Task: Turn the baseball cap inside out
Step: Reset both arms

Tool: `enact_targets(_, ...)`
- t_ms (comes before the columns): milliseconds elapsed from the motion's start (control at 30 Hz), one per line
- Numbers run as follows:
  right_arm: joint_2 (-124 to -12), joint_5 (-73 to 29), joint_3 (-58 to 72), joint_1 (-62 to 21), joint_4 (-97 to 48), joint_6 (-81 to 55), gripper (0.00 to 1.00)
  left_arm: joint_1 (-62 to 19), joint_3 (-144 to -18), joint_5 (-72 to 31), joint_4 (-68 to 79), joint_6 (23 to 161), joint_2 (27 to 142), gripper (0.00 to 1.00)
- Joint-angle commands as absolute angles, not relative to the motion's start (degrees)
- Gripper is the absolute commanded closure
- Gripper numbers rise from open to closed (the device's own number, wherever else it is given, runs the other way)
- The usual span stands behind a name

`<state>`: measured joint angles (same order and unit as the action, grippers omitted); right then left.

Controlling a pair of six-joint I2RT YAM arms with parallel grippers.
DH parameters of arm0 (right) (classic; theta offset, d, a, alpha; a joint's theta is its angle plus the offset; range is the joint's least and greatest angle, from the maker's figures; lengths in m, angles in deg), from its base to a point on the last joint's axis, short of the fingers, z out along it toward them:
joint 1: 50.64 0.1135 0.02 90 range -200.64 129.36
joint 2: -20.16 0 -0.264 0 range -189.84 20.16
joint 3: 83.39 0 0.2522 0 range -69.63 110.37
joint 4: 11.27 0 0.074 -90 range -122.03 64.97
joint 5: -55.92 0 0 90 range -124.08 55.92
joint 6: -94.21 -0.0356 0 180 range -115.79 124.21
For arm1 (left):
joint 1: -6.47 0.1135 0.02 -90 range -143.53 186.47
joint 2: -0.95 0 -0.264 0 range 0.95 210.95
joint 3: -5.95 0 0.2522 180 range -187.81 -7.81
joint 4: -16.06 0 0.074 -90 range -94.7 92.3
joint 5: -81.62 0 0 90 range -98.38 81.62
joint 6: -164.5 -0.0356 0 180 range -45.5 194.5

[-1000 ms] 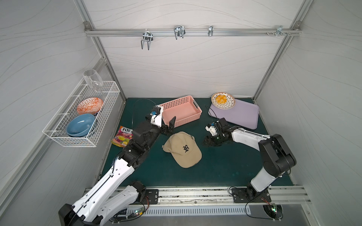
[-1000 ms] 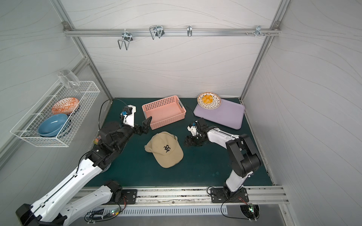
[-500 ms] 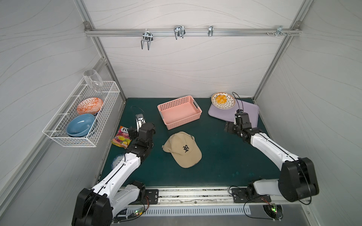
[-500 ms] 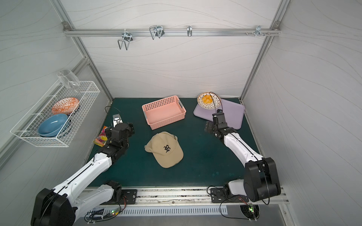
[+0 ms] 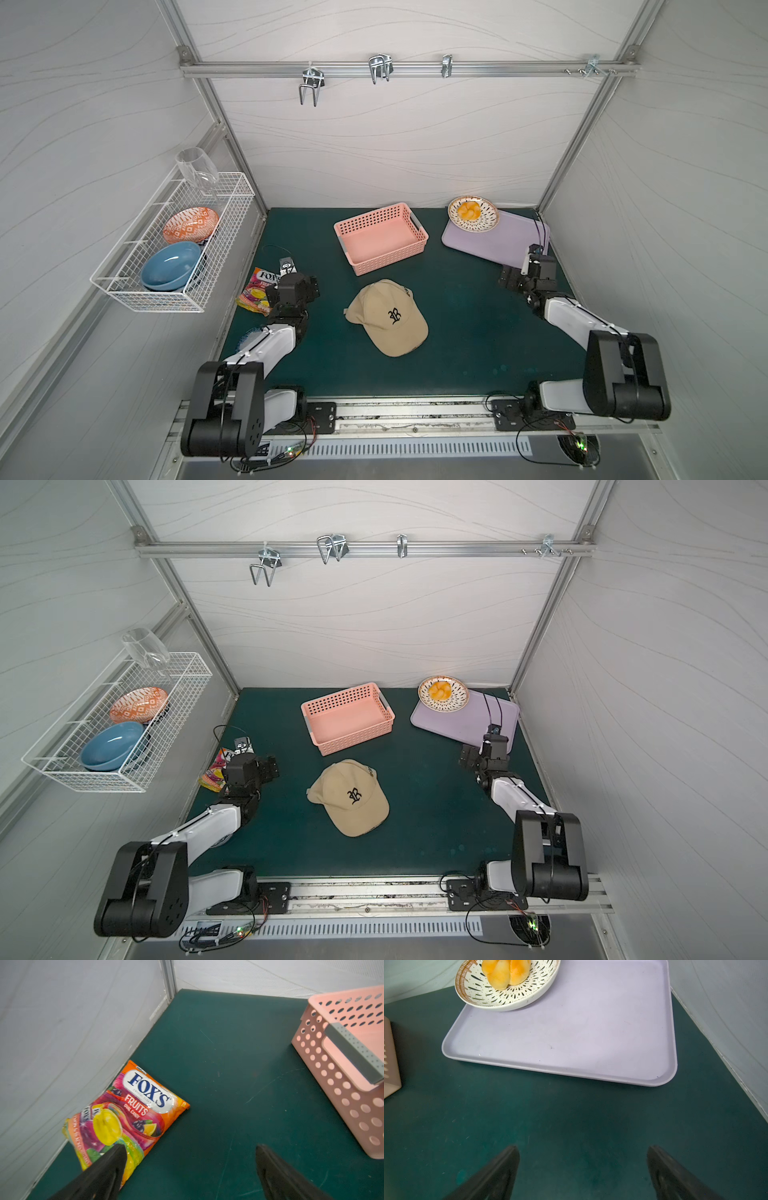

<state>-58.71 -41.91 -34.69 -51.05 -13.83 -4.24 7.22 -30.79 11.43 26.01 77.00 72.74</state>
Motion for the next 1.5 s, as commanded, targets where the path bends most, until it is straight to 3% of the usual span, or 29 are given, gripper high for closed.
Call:
enact_targets(0,-60.73,-38.89,-37.51,-51.74,0.75,-1.0,0.01,8.46,-29.71,3.79,39.75,73.94,75.8,0.0)
enact_targets(333,-67.45,-33.91,-45.51,-52.93,20.38,0.22,0.01,10.06,-27.22,-6.3,45.33,74.81,76.91,0.0)
enact_targets(467,-68.65,-34.01,-45.29,-52.61,20.72,0.54,0.01,10.07,-23.38,-9.42,59.79,75.8,82.42,0.0)
enact_targets(667,-68.76,-37.64,-44.59,-50.99,19.28,1.2,0.01,10.05,-25.4,-10.36,64.32,75.12,90.22,0.0)
enact_targets(867,-68.79,-38.68,-44.14,-50.3,18.65,1.75,0.01,10.07,-29.37,-5.43,53.88,77.28,88.98,0.0)
enact_targets(1467,-68.81,-39.04,-44.12,-50.22,18.61,1.83,0.01,9.98,-30.13,-5.08,52.93,77.22,89.37,0.0)
